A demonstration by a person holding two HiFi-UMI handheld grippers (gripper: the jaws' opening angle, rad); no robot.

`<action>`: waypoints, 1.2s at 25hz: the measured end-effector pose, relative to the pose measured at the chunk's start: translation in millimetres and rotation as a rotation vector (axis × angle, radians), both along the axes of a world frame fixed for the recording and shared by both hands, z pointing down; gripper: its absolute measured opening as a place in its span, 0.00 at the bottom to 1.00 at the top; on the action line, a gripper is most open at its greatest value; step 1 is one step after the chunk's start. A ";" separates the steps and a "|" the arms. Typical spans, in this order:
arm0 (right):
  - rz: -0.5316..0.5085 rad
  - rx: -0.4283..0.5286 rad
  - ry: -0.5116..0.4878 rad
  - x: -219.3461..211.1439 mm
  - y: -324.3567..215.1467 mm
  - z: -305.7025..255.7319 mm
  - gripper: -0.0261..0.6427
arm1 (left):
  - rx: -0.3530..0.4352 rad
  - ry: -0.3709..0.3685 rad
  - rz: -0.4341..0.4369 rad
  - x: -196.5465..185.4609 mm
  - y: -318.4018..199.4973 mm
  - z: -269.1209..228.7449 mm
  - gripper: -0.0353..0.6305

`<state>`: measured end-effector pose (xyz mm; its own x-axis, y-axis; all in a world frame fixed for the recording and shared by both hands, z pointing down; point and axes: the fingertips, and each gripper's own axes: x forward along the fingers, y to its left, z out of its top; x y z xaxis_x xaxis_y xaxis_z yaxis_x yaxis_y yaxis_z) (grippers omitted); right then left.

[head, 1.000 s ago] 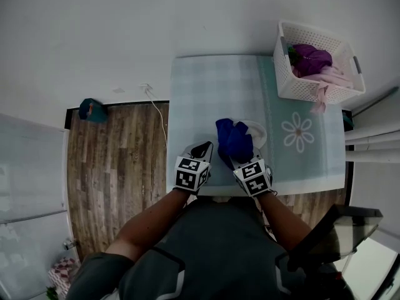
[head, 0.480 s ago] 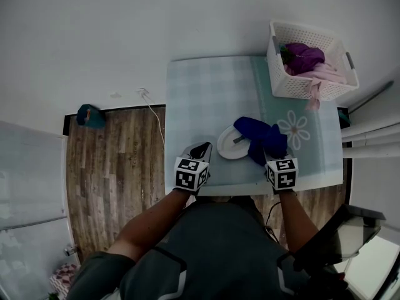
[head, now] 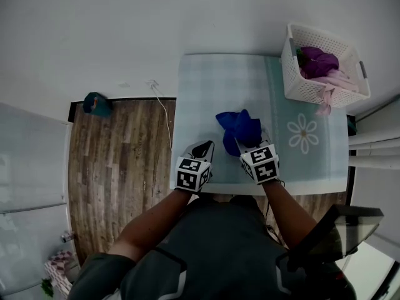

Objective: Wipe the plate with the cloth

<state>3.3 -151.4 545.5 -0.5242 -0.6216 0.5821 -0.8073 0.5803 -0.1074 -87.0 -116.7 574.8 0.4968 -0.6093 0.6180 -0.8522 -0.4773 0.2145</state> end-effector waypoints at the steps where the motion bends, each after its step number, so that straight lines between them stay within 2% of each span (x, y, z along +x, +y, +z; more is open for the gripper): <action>1: -0.036 -0.018 0.024 -11.9 3.4 11.6 0.22 | -0.002 -0.001 -0.004 -1.6 0.7 0.8 0.07; 5: -0.107 -0.064 0.117 -25.8 22.6 43.9 0.22 | -0.008 -0.002 0.002 -2.2 4.8 3.9 0.07; 12: -0.127 -0.018 0.173 -4.0 52.5 37.3 0.22 | -0.011 0.001 0.032 4.5 4.6 6.5 0.07; 16: -0.107 -0.039 0.159 14.7 66.3 36.3 0.22 | -0.006 0.004 0.061 15.7 -1.4 6.3 0.07; 19: -0.047 -0.026 0.073 28.2 68.2 14.2 0.22 | -0.004 0.009 0.076 21.8 -0.2 5.3 0.07; 22: 0.020 0.034 -0.004 37.9 44.1 -16.4 0.22 | 0.001 0.012 0.084 25.4 -0.5 3.1 0.07; 25: 0.047 0.071 0.002 38.9 5.3 -19.4 0.22 | -0.002 0.009 0.080 26.9 1.0 3.1 0.07; 30: 0.092 -0.005 0.085 54.7 -34.0 32.1 0.22 | -0.007 0.005 0.067 25.0 6.4 3.3 0.07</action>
